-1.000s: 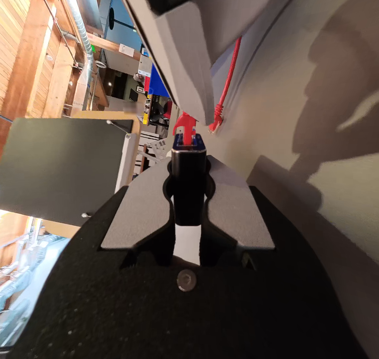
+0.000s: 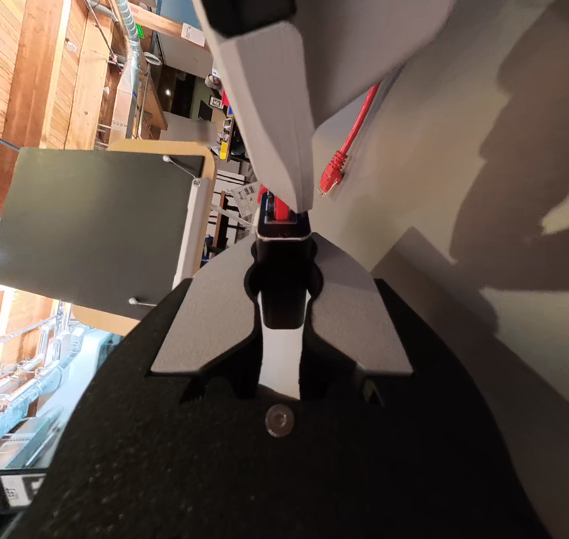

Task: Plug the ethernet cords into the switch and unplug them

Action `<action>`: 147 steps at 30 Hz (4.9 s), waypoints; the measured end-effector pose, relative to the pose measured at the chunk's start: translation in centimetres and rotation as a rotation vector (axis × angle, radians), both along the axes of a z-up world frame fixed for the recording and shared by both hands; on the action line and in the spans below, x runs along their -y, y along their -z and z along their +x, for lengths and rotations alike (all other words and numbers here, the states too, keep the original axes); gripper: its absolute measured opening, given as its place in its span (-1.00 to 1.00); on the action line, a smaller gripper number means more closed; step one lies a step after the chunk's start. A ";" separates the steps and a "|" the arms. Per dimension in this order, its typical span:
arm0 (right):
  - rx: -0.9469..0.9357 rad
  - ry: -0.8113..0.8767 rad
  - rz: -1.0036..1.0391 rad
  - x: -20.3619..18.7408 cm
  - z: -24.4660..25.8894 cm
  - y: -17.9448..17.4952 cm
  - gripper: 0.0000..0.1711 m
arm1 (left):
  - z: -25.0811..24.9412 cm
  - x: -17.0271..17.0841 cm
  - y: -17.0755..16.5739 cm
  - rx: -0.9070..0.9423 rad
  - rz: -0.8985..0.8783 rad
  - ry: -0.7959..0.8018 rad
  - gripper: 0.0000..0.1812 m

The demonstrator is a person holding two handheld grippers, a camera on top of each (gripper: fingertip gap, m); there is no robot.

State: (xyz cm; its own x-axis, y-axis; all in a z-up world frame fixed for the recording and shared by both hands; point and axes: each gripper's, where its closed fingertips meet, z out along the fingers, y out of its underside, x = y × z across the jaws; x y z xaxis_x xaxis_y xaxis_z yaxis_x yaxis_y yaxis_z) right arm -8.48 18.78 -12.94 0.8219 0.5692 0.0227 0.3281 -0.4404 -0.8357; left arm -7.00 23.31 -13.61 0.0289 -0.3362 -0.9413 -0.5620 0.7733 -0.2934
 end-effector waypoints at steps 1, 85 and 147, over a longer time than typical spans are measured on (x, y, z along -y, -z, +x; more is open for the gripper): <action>0.004 0.001 0.000 0.0 0.0 -0.1 -0.86 | 0.0 0.0 -0.1 0.004 -0.004 -0.008 -0.72; 0.635 -0.346 0.709 4.7 -4.4 -9.1 -0.70 | -5.8 10.1 -10.5 0.328 -1.983 0.833 -0.32; 0.592 -0.048 0.660 -6.9 2.8 -0.5 -0.71 | -34.0 -9.6 -10.9 0.650 -0.675 -0.894 -0.93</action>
State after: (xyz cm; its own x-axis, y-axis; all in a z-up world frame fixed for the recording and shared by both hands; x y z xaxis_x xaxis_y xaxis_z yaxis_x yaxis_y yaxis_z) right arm -5.73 25.68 -12.49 0.5470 0.3232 0.7722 0.7928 0.0963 -0.6019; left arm -41.04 32.96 -2.68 0.8739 -0.3634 -0.3228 -0.4119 -0.2009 -0.8888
